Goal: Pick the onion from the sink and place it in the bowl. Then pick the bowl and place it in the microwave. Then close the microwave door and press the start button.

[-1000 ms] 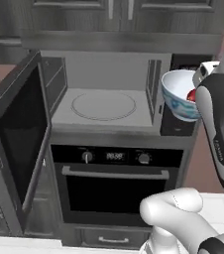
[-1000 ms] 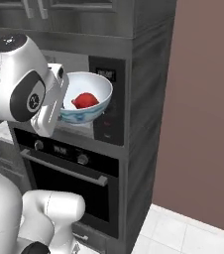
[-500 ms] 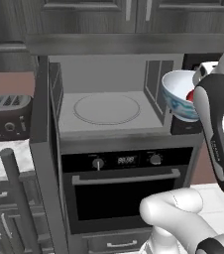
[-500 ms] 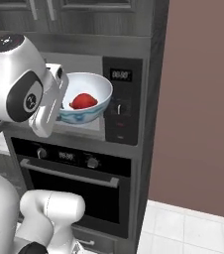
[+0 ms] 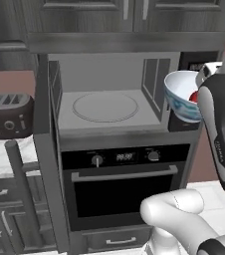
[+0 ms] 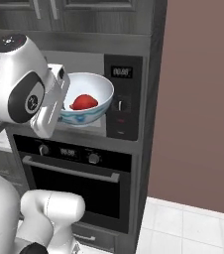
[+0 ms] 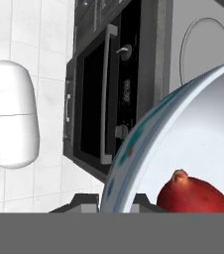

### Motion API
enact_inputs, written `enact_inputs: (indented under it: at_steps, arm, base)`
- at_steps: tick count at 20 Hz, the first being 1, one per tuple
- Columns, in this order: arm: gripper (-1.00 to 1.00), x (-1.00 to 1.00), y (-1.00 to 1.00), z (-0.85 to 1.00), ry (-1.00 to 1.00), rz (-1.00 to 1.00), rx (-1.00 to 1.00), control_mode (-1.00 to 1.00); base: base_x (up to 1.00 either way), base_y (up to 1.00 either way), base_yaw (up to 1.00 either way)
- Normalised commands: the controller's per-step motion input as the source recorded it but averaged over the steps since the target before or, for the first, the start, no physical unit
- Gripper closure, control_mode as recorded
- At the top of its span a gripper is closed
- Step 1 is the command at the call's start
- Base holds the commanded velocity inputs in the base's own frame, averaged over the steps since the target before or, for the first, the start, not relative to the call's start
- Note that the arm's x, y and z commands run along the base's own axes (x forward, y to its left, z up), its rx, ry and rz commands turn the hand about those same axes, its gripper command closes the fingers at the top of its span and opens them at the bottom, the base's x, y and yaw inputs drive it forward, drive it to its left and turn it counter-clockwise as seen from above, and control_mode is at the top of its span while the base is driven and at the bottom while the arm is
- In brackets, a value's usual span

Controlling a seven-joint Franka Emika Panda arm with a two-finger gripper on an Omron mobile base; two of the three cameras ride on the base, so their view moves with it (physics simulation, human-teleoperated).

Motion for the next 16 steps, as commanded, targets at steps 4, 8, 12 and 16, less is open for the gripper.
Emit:
enact_inputs:
  at_steps: [4, 8, 12, 16]
  arm:
    - [1.00, 0.00, 0.00, 0.00, 0.00, 0.00, 0.00, 1.00]
    - [1.00, 0.00, 0.00, 0.00, 0.00, 0.00, 0.00, 1.00]
    - [1.00, 0.00, 0.00, 0.00, 0.00, 0.00, 0.00, 1.00]
    - [1.00, 0.00, 0.00, 0.00, 0.00, 0.00, 0.00, 1.00]
  base:
    - [0.00, 0.31, 0.00]
    - [0.00, 0.15, 0.00]
    - [-0.03, 0.11, 0.00]
    - [-0.18, 0.01, 0.00]
